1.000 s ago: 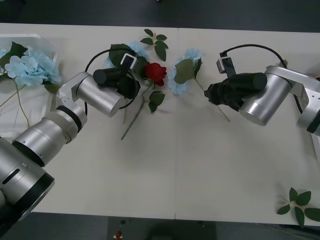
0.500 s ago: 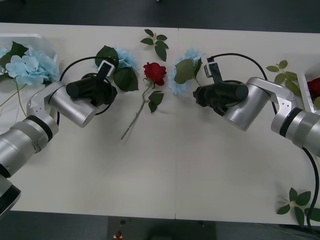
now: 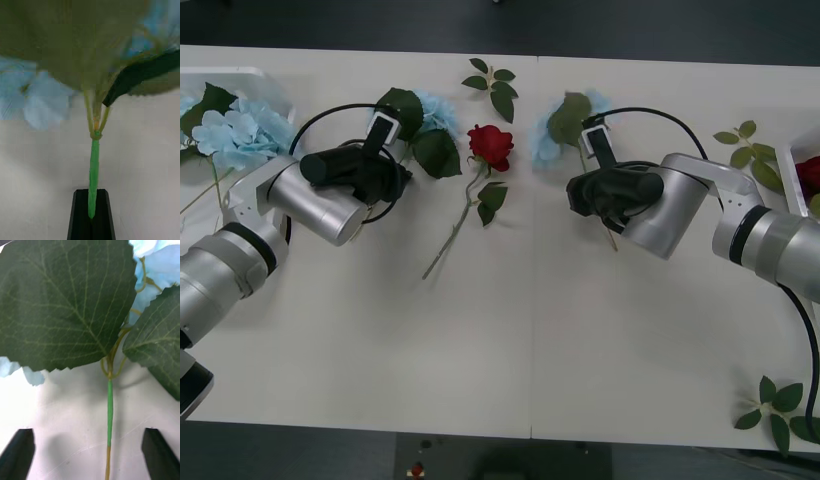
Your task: Put the red flowers into the right box and the blue flowers into the left box
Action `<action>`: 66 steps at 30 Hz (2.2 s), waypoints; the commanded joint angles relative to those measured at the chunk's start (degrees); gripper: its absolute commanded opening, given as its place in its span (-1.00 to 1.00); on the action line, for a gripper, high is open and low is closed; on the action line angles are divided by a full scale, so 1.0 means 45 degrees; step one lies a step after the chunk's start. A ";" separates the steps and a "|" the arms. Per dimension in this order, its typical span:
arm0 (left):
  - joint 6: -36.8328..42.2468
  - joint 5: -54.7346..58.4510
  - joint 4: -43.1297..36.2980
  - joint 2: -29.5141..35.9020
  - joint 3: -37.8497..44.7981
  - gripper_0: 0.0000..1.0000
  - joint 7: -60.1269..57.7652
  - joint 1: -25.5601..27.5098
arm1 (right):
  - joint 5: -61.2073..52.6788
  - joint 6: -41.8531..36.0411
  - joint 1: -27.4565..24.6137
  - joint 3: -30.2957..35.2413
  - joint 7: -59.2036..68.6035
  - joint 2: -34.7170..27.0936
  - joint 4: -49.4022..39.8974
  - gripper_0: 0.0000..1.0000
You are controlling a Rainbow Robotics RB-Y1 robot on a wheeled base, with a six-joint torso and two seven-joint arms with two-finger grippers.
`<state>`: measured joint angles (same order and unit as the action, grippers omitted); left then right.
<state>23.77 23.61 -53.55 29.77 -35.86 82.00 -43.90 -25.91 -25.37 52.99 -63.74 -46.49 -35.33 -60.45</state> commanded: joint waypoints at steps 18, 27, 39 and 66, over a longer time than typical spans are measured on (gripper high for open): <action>-0.0419 -0.0579 0.1842 -0.1595 -0.0059 -1.00 -0.0664 -0.1006 | -0.3637 -0.0164 0.0158 0.1078 0.0154 -0.4063 -0.3442 -1.00; -0.0419 -0.0560 0.1842 -0.1595 -0.0059 -1.00 -0.0703 -0.1006 | -0.6430 -0.2781 0.0158 0.2348 -0.0236 -0.6309 -0.6215 -1.00; 0.1652 0.0964 -0.0599 -0.0247 0.0019 -1.00 -0.0508 -0.1006 | -1.0649 -0.5789 0.0119 0.6176 -0.1799 -0.7285 -0.8208 -1.00; 1.3429 0.6159 -1.0287 0.1901 0.8808 -1.00 0.2969 -0.0615 | -2.3969 -0.4461 -0.2947 1.0766 -1.2600 -0.7012 -0.8735 -1.00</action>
<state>83.75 50.50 -95.78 36.94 0.71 92.26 -48.01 -132.18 -45.47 40.29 -16.02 -98.41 -67.27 -99.02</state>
